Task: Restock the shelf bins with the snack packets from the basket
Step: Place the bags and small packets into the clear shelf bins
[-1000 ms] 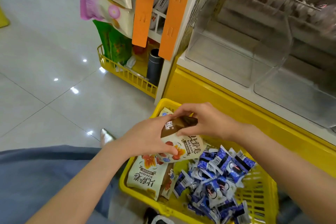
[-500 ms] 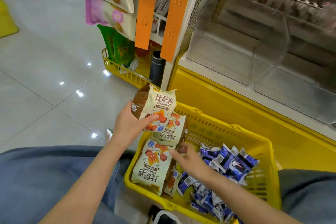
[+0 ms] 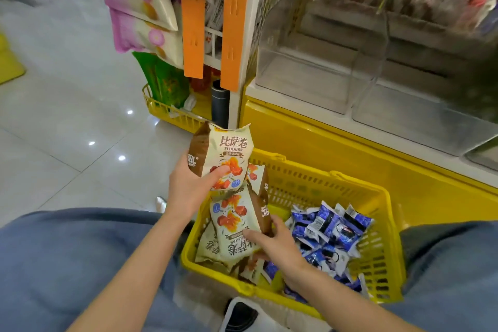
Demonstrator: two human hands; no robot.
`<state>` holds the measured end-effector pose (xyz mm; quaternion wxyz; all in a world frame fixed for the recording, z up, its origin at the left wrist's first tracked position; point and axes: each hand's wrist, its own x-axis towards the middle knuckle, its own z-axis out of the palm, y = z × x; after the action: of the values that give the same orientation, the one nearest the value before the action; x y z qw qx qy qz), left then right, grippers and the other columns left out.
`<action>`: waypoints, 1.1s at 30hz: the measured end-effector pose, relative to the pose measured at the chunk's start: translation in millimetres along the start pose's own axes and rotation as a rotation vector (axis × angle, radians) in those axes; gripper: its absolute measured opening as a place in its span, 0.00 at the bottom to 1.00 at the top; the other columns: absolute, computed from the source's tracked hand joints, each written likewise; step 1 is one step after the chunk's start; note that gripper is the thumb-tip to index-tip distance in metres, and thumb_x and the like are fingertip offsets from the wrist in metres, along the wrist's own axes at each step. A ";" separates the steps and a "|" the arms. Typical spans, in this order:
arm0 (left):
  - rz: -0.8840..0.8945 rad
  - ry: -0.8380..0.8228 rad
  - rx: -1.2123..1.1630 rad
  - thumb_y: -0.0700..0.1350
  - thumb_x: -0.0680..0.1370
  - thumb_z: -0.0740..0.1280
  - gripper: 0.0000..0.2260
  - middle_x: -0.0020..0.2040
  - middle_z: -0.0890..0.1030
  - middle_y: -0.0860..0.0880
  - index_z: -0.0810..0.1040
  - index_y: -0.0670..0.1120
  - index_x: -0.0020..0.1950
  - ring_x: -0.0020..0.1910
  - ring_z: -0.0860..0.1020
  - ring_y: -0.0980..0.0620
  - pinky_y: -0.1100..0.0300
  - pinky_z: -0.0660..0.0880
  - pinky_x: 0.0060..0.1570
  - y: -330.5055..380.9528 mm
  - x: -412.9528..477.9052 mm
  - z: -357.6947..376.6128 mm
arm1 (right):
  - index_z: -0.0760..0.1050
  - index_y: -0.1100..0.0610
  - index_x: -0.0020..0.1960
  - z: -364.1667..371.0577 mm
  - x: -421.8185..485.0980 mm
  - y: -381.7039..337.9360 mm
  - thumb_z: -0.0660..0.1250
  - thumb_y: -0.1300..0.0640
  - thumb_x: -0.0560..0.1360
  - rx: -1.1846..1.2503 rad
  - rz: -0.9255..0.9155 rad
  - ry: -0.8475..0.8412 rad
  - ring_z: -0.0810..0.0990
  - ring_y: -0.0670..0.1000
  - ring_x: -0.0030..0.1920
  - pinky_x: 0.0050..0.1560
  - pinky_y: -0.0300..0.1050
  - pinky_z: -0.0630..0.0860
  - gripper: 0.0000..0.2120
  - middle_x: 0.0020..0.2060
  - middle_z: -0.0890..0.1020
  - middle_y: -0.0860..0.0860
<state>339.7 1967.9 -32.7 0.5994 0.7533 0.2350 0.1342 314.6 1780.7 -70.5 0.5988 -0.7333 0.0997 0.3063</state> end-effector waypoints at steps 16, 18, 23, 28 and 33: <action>0.230 -0.310 -0.013 0.53 0.63 0.77 0.19 0.43 0.81 0.59 0.73 0.59 0.49 0.39 0.78 0.69 0.76 0.71 0.30 110.7 -25.8 102.2 | 0.77 0.53 0.45 -213.7 -50.8 -142.2 0.75 0.52 0.67 0.001 -0.610 0.662 0.84 0.51 0.43 0.43 0.51 0.82 0.11 0.42 0.85 0.52; 0.260 -0.322 -0.017 0.52 0.64 0.77 0.18 0.42 0.80 0.61 0.72 0.60 0.47 0.38 0.76 0.72 0.79 0.68 0.29 125.8 -17.4 112.0 | 0.76 0.53 0.46 -233.2 -52.0 -171.7 0.74 0.49 0.68 -0.104 -0.727 0.792 0.83 0.51 0.46 0.48 0.55 0.81 0.13 0.43 0.83 0.51; 0.292 -0.325 -0.030 0.51 0.64 0.76 0.19 0.43 0.79 0.61 0.71 0.58 0.50 0.40 0.76 0.67 0.77 0.70 0.30 148.2 13.7 131.7 | 0.73 0.54 0.57 -267.9 -25.3 -232.2 0.72 0.49 0.70 -0.456 -0.905 1.006 0.77 0.36 0.44 0.49 0.38 0.78 0.19 0.43 0.78 0.41; 0.305 -0.337 -0.004 0.53 0.63 0.77 0.19 0.40 0.78 0.63 0.70 0.60 0.45 0.37 0.77 0.71 0.76 0.68 0.28 155.3 49.1 145.1 | 0.66 0.54 0.67 -290.1 45.0 -255.0 0.68 0.47 0.74 -1.004 -0.630 0.989 0.80 0.57 0.53 0.50 0.53 0.77 0.25 0.55 0.79 0.55; 0.304 -0.333 -0.036 0.55 0.60 0.77 0.20 0.38 0.79 0.65 0.71 0.61 0.45 0.38 0.77 0.72 0.75 0.70 0.29 158.4 81.1 155.0 | 0.64 0.55 0.68 -302.4 114.6 -277.7 0.63 0.49 0.77 -1.376 -0.393 0.932 0.77 0.62 0.55 0.51 0.54 0.73 0.22 0.57 0.77 0.59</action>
<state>514.5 1852.3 75.8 0.6163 0.7809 0.0140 0.1008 647.5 1595.0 120.1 -0.0401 -0.9888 -0.0015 -0.1440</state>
